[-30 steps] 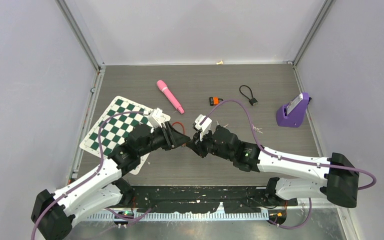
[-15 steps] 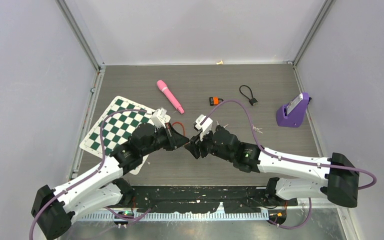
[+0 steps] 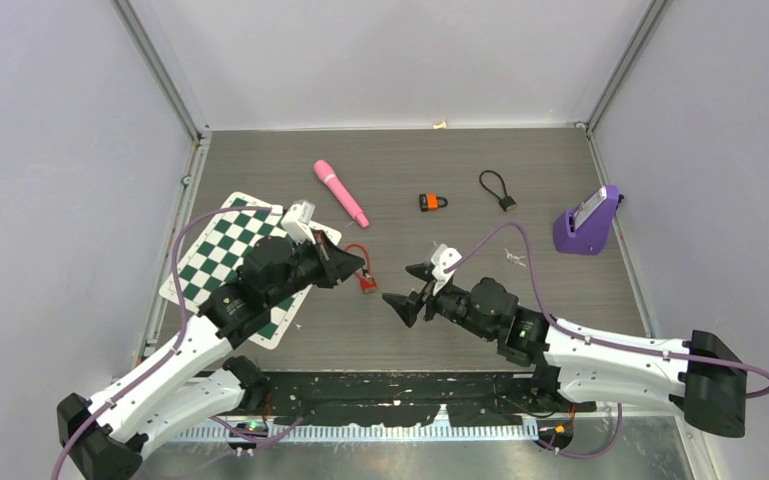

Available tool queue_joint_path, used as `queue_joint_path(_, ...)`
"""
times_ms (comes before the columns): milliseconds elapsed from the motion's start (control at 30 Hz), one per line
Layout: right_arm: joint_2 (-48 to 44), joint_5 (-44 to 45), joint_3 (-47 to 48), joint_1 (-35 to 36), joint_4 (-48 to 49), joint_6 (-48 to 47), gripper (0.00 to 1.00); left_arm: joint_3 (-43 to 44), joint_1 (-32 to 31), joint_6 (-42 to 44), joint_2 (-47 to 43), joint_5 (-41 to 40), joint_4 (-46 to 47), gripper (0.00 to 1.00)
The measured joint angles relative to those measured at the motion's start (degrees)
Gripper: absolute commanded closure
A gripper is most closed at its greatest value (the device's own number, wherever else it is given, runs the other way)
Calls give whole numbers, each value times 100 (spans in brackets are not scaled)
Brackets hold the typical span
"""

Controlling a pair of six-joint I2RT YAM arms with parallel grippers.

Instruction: Unlock with the key

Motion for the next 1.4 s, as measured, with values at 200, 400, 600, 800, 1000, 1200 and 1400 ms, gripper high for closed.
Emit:
queue_joint_path(200, 297, 116, -101, 260, 901, -1276, 30, 170, 0, -260, 4, -144, -393, 100)
queue_joint_path(400, 1034, 402, -101, 728, 2299, -2649, 38, 334, 0, -577, 22, -389, -684, 100)
queue_joint_path(600, 1757, 614, -90, 1032, 3298, -3705, 50, 518, 0, -776, 28, -535, -861, 100)
queue_joint_path(800, 2229, 745, 125, 1119, 3617, -4295, 56, 664, 0, -866, 22, -595, -870, 100)
queue_joint_path(1000, 2540, 1001, 341, 1187, 3960, -4784, 60, 667, 0, -905, 17, -603, -887, 100)
queue_joint_path(1200, 2844, 1165, 481, 1224, 4089, -5104, 62, 667, 0, -907, 2, -603, -909, 100)
queue_joint_path(1400, 2983, 1333, 494, 1255, 4133, -5287, 64, 667, 0, -907, -50, -608, -914, 100)
